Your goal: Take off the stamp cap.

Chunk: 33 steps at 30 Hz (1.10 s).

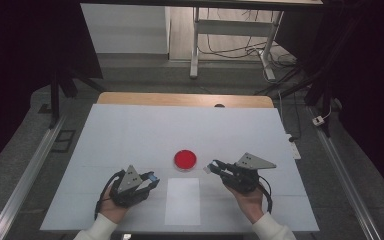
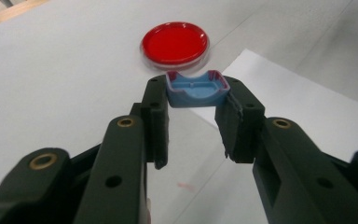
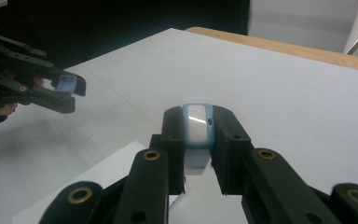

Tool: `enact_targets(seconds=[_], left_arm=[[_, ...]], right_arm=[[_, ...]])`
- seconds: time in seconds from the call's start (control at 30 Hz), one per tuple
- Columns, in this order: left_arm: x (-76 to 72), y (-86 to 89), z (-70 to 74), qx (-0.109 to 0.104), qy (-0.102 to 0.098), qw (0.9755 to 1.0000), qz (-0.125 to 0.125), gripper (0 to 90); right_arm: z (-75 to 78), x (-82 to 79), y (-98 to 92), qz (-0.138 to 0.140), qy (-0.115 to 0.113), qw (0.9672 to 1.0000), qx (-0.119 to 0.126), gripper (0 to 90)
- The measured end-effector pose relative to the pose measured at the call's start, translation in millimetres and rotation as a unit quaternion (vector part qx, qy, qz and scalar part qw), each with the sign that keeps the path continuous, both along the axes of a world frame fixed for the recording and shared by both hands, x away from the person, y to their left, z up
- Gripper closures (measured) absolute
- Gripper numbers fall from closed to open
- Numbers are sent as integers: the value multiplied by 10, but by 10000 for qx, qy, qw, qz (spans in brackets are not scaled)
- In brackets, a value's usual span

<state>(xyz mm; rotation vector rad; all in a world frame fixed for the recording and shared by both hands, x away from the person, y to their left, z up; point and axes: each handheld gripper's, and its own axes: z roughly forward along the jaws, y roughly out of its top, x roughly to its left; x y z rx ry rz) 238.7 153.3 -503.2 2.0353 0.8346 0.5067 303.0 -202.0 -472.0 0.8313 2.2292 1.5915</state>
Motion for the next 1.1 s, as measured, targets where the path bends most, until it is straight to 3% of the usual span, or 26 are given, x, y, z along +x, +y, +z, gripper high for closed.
enact_targets(seconds=[0.63, 1.1], left_arm=[[-178, 405, -53, -175, 130, 9990, 401, 649], [-156, 454, -86, -161, 211, 9985, 488, 648]], right_arm=[[-15, 1, 4, 0, -1, 10000, -17, 751], [-7, -5, -2, -2, -11, 10000, 5, 751]])
